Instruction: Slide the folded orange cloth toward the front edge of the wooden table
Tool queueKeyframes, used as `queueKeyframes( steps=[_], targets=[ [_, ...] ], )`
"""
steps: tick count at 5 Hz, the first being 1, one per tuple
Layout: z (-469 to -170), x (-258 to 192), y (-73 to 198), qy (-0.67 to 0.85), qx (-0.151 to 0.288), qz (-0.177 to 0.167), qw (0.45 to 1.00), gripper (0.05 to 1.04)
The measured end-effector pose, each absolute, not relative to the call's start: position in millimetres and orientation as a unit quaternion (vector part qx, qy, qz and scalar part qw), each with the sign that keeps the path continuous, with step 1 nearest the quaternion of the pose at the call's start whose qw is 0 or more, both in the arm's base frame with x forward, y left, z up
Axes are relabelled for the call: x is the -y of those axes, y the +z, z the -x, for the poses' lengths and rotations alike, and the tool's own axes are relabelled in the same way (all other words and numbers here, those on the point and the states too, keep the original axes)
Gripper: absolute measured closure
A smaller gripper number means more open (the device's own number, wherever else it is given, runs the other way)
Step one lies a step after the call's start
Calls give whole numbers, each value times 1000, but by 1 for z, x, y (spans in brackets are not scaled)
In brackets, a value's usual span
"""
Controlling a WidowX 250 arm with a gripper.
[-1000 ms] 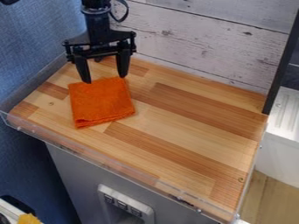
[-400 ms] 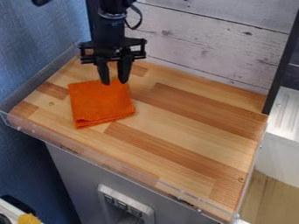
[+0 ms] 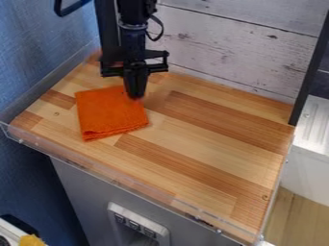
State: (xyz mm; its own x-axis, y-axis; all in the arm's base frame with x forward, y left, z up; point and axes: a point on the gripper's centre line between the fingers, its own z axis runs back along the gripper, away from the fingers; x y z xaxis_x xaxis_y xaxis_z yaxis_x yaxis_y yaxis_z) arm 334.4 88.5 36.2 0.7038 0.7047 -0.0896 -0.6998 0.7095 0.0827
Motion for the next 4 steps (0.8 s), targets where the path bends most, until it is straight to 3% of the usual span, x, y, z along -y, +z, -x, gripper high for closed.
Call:
queueKeyframes(
  steps=[3, 4],
  targets=[
    [-330, -97, 9, 371, -43, 63, 926, 1024],
    [-325, -90, 9, 338, -14, 79, 938, 1024]
  ],
)
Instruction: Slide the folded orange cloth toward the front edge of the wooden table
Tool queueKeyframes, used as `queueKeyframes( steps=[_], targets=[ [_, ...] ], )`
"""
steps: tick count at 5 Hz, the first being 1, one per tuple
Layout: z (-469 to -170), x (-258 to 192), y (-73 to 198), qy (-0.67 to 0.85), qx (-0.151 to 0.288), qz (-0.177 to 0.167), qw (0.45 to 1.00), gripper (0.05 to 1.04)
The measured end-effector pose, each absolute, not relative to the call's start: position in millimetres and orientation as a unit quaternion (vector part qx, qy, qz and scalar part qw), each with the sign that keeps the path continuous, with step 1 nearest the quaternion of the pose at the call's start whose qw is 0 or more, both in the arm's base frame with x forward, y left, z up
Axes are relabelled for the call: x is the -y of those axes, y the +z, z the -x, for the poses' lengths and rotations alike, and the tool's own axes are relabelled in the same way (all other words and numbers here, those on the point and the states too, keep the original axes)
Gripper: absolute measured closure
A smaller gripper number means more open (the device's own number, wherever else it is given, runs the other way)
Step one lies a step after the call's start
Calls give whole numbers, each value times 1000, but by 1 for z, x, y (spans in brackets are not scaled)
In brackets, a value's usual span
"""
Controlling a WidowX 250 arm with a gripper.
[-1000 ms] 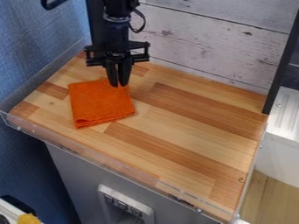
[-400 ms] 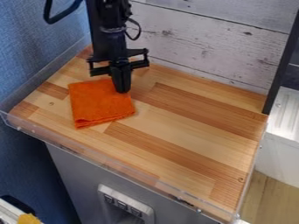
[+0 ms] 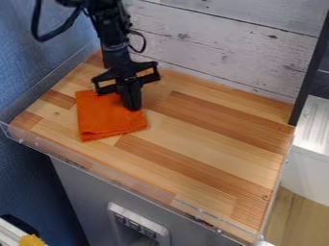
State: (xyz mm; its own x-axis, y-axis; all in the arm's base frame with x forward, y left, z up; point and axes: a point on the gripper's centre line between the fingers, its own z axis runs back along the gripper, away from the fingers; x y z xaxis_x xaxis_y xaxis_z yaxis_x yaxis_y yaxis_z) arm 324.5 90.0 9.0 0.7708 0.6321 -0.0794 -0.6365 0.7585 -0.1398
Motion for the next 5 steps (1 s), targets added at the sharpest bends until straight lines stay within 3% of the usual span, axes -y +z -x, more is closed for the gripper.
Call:
queueKeyframes(
  steps=[2, 5],
  targets=[
    [-302, -63, 8, 226, 30, 74, 971, 1025],
    [-273, -26, 8, 60, 52, -11, 997, 1025]
  ],
)
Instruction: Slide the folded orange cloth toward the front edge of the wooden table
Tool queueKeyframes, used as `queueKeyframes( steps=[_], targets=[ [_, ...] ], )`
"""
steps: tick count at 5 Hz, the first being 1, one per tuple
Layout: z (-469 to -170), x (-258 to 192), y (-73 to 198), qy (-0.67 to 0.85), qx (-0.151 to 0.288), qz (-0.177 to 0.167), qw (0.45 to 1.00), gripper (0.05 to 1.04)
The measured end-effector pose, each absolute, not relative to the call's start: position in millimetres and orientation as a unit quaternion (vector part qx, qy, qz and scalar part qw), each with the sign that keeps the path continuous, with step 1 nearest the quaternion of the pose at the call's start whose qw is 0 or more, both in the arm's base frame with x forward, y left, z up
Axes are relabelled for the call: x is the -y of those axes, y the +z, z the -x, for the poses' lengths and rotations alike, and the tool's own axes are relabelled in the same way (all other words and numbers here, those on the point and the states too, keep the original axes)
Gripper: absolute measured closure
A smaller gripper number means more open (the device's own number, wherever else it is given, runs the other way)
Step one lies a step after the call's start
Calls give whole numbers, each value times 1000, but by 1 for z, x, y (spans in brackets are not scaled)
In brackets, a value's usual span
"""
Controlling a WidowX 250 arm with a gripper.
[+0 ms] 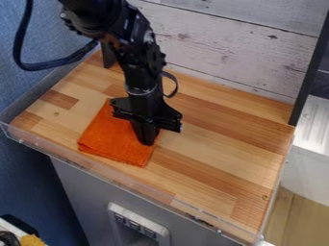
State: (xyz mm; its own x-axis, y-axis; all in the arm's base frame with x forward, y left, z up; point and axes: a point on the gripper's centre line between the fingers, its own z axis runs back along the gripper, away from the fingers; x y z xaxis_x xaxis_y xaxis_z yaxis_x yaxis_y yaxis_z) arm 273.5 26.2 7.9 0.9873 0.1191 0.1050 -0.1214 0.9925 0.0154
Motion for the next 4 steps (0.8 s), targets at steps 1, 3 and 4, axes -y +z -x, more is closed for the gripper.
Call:
queueKeyframes(
  steps=[1, 3, 4],
  targets=[
    [-268, -20, 9, 26, 29, -28, 999, 1025],
    [-261, -12, 12, -12, -10, -33, 999, 1025],
    [-262, -8, 10, -14, -16, -22, 1000, 1025]
  ],
)
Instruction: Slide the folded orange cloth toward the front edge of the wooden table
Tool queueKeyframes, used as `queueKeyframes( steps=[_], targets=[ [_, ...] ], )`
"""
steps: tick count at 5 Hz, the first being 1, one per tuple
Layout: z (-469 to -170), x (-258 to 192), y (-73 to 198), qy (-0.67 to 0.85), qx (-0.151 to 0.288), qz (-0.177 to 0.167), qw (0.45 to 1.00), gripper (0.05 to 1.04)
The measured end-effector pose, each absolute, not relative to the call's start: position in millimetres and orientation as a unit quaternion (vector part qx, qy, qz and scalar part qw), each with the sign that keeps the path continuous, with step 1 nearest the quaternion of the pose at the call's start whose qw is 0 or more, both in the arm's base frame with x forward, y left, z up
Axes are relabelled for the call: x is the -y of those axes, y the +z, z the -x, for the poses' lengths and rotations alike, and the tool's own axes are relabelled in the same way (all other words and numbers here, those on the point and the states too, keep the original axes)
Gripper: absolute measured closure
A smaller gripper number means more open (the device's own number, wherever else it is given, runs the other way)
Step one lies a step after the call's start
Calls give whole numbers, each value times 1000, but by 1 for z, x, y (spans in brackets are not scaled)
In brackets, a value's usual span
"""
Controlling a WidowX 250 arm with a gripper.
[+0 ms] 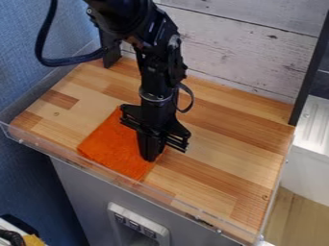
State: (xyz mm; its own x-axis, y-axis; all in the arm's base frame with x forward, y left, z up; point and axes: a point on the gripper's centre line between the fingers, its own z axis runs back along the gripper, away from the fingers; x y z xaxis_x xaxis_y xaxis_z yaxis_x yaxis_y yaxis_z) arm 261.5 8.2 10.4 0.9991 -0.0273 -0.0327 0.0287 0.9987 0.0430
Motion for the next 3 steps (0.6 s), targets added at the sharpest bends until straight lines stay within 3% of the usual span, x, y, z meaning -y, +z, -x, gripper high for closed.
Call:
queueKeyframes(
  steps=[3],
  targets=[
    [-277, 2, 9, -21, -7, 7, 1000, 1025]
  ],
)
